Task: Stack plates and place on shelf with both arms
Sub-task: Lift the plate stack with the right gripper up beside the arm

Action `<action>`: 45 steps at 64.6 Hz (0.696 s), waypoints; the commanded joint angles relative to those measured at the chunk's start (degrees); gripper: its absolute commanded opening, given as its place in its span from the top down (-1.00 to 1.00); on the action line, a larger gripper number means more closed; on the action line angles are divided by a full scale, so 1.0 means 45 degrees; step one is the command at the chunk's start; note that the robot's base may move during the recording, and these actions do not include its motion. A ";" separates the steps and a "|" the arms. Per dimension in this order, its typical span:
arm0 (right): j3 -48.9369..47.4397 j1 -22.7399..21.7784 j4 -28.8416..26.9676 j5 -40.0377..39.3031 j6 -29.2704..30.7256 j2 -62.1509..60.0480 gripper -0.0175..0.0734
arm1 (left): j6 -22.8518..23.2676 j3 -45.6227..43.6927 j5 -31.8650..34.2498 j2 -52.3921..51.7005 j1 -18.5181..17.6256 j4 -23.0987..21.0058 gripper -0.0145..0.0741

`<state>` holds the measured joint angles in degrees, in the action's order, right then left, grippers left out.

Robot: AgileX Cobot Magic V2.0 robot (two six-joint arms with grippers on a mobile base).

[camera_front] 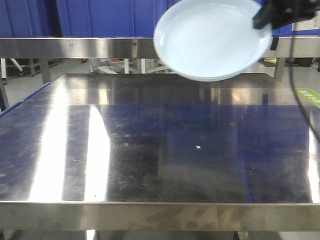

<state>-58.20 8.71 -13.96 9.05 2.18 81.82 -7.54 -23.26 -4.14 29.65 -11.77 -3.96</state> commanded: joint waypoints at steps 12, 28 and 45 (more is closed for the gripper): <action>0.2609 -0.0461 -0.0002 -0.2085 0.0077 -0.3217 0.51 | 0.0064 -0.0366 0.1198 0.0018 0.0038 -0.0023 0.48; 0.4682 -0.0461 -0.0002 -0.2337 0.0077 -0.5715 0.51 | 0.0064 -0.0366 0.1198 0.0018 0.0038 -0.0023 0.48; 0.6203 -0.0461 -0.0002 -0.3199 0.0077 -0.8006 0.51 | 0.0064 -0.0366 0.1198 0.0018 0.0038 -0.0023 0.48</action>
<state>-29.93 6.91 -13.96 2.35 2.18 48.84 -7.54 -23.26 -4.14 29.65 -11.77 -3.96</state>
